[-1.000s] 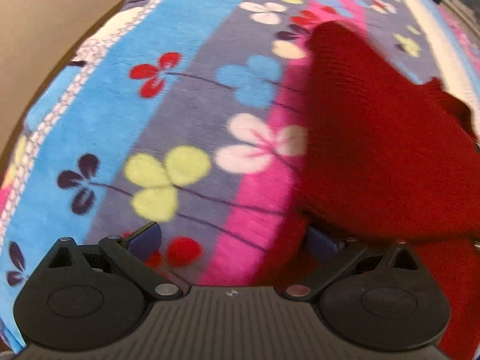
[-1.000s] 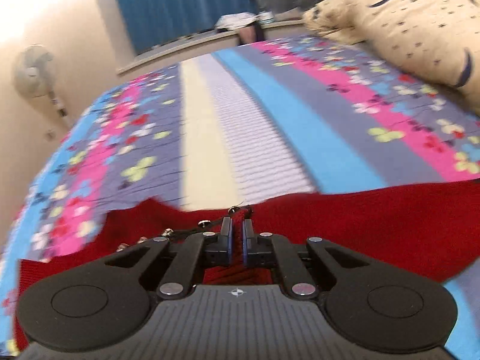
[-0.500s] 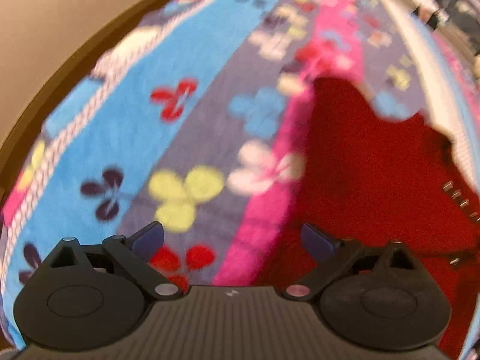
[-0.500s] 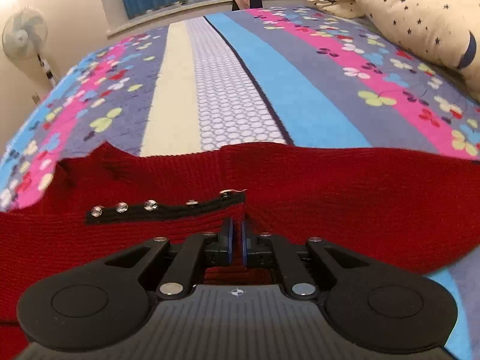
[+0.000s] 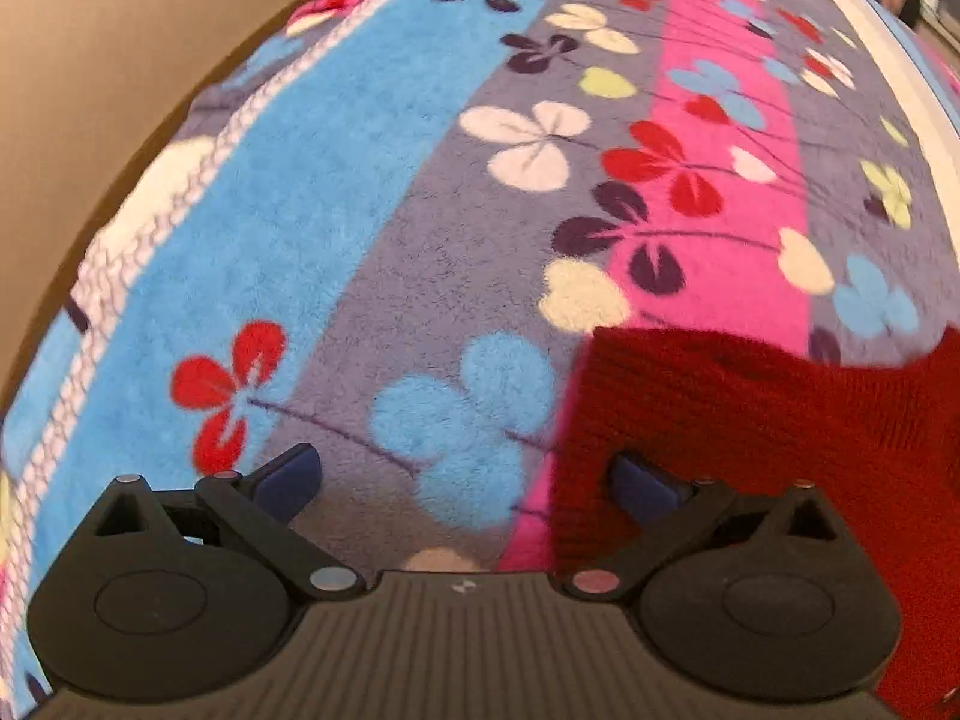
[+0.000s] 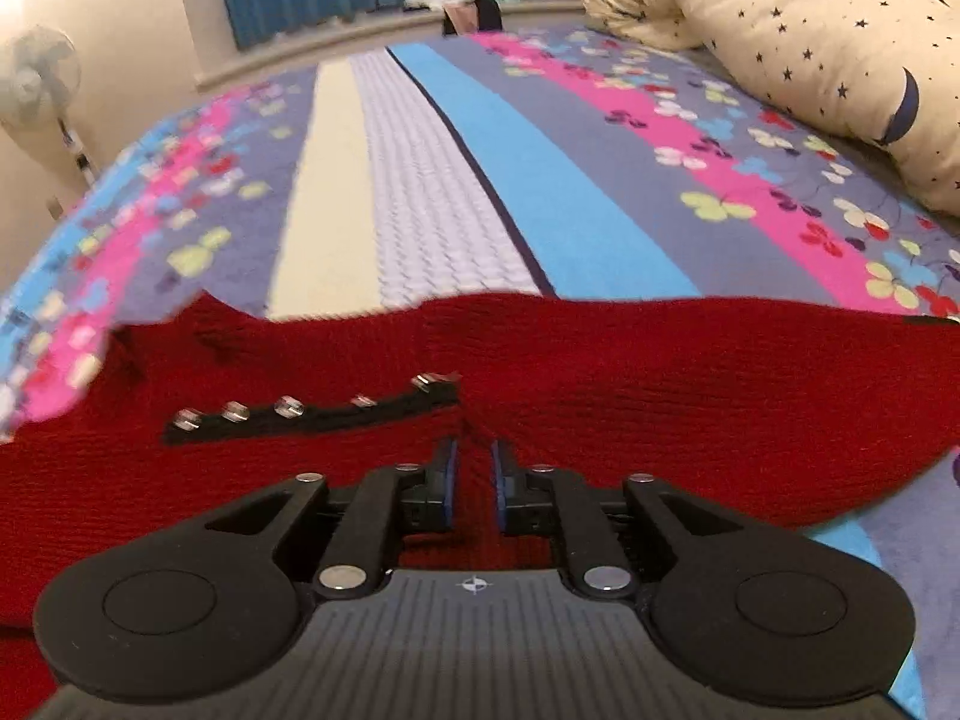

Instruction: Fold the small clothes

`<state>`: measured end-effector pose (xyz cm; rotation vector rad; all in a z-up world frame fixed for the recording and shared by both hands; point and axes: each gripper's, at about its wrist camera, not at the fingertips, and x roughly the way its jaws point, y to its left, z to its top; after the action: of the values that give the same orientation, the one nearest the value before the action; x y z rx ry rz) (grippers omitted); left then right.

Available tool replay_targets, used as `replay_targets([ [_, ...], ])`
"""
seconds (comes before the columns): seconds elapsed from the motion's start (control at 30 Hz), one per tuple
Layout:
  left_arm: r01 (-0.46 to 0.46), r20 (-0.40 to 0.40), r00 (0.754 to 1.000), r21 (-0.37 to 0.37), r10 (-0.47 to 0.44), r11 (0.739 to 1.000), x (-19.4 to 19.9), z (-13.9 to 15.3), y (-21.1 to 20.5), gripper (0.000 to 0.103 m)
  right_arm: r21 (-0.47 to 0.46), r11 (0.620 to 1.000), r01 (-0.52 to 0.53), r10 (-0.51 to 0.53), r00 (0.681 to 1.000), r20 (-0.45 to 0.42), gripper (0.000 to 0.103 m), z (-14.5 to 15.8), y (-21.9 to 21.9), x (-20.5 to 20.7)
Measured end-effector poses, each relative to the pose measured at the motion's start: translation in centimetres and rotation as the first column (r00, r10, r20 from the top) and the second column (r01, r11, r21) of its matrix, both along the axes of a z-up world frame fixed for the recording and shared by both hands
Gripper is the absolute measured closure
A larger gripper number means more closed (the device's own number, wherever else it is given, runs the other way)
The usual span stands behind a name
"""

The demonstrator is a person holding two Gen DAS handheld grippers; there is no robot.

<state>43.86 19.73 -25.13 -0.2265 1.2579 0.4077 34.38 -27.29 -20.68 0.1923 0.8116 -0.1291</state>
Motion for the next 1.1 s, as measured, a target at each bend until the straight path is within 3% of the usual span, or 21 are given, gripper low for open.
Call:
replay_targets([
  [0.1, 0.066, 0.025, 0.997, 0.042, -0.067, 0.997, -0.3, 1.3, -0.8, 0.001, 0.018, 0.999, -0.047, 0.046, 0.998, 0.036, 0.078, 0.7, 1.0, 0.1],
  [0.23, 0.063, 0.127, 0.99, -0.001, -0.063, 0.998, 0.1, 3.9, -0.9, 0.0, 0.024, 0.992, -0.121, 0.12, 0.992, 0.038, 0.075, 0.2, 3.0, 1.2],
  [0.33, 0.089, 0.052, 0.994, 0.086, -0.094, 0.992, 1.7, 3.0, -2.2, 0.0, -0.016, 0.987, -0.157, 0.155, 0.983, -0.094, 0.073, -2.9, 4.2, 2.6],
  [0.37, 0.113, 0.031, 0.993, 0.097, -0.116, 0.989, 1.7, 2.6, -2.7, 0.0, -0.047, 0.984, -0.172, 0.167, 0.982, -0.091, 0.073, -3.6, 4.5, 2.4],
  [0.43, 0.17, 0.038, 0.984, 0.092, -0.174, 0.981, -0.1, 2.7, -3.8, 0.001, -0.112, 0.973, -0.2, 0.193, 0.979, -0.069, 0.071, -3.0, 5.4, 1.3],
  [0.57, 0.256, 0.118, 0.958, 0.052, -0.26, 0.965, -6.3, 3.7, -6.3, 0.0, -0.017, 0.974, -0.224, 0.223, 0.974, -0.045, 0.059, -1.2, 5.0, -1.2],
  [0.67, 0.248, 0.029, 0.968, 0.052, -0.25, 0.967, -7.3, 1.3, -8.1, 0.0, -0.142, 0.954, -0.263, 0.251, 0.963, -0.094, 0.057, -2.8, 6.5, -1.0],
  [0.73, 0.239, 0.026, 0.97, 0.081, -0.241, 0.968, -7.4, 0.7, -8.6, 0.0, -0.215, 0.93, -0.298, 0.281, 0.954, -0.104, 0.055, -3.8, 7.6, -0.7],
  [0.8, 0.22, 0.017, 0.975, 0.091, -0.222, 0.971, -7.9, 2.1, -8.9, 0.0, -0.23, 0.923, -0.308, 0.282, 0.949, -0.139, 0.055, -2.6, 7.8, -1.2],
  [0.9, 0.269, 0.068, 0.958, 0.11, -0.277, 0.957, -11.2, 5.8, -9.5, 0.0, -0.087, 0.965, -0.246, 0.24, 0.968, -0.077, 0.052, 1.4, 5.6, -4.8],
  [1.0, 0.302, 0.085, 0.946, 0.128, -0.314, 0.945, -16.0, 9.1, -10.9, 0.0, 0.025, 0.984, -0.174, 0.174, 0.984, -0.021, 0.044, 5.6, 3.3, -10.7],
  [1.07, 0.307, 0.1, 0.942, 0.122, -0.32, 0.944, -20.0, 11.0, -11.7, 0.0, 0.07, 0.985, -0.159, 0.157, 0.987, 0.035, 0.028, 8.1, 2.3, -14.9],
  [1.1, 0.313, 0.112, 0.939, 0.106, -0.324, 0.944, -22.0, 11.9, -12.1, 0.0, 0.07, 0.987, -0.147, 0.143, 0.988, 0.055, 0.026, 9.2, 2.0, -17.1],
])
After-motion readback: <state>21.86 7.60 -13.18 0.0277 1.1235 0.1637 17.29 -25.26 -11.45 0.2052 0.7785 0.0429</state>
